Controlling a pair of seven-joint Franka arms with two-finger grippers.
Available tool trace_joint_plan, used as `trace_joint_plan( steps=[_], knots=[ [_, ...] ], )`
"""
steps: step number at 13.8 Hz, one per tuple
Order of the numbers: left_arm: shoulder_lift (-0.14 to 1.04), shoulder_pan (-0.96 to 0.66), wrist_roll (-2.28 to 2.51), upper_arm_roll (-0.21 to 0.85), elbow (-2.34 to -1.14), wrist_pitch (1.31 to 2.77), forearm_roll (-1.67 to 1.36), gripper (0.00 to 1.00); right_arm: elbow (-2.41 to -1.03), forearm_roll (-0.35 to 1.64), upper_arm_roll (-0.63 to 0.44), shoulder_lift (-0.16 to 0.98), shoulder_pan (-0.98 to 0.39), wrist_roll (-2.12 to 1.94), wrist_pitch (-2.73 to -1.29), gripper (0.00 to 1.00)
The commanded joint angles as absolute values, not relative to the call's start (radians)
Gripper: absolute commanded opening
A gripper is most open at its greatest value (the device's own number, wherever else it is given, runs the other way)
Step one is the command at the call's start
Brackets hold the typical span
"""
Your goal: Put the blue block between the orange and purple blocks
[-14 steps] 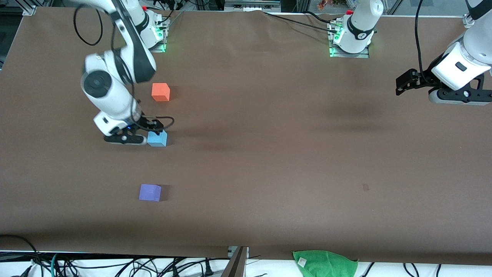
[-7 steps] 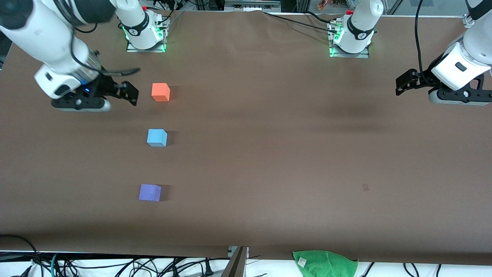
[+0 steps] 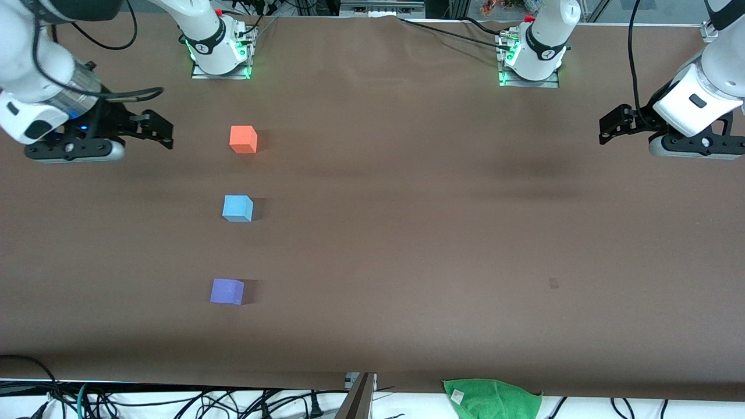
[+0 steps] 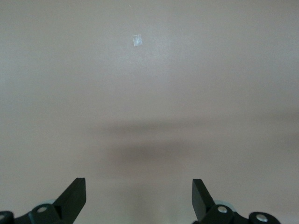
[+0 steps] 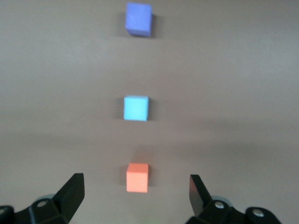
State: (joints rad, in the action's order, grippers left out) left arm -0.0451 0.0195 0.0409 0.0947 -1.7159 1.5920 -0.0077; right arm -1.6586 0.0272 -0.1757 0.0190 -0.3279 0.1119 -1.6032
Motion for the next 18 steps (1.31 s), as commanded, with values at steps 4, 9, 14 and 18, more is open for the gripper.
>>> trace_joint_plan(
  steps=[4,9,14,18],
  knots=[
    [-0.035,0.018,0.023,0.092,-1.698,1.591,-0.014,1.00,-1.628,0.048,0.032,0.006,-0.078,0.069,-1.511,0.99],
    [-0.037,0.017,0.023,0.092,-1.697,1.589,-0.014,1.00,-1.589,0.044,0.041,0.018,-0.081,0.080,-1.519,0.99],
    [-0.037,0.017,0.023,0.092,-1.697,1.589,-0.015,1.00,-1.588,0.041,0.046,0.014,-0.084,0.081,-1.509,0.99],
    [-0.037,0.017,0.023,0.094,-1.698,1.588,-0.015,1.00,-1.589,0.043,0.046,0.011,-0.084,0.074,-1.508,0.99]
  ],
)
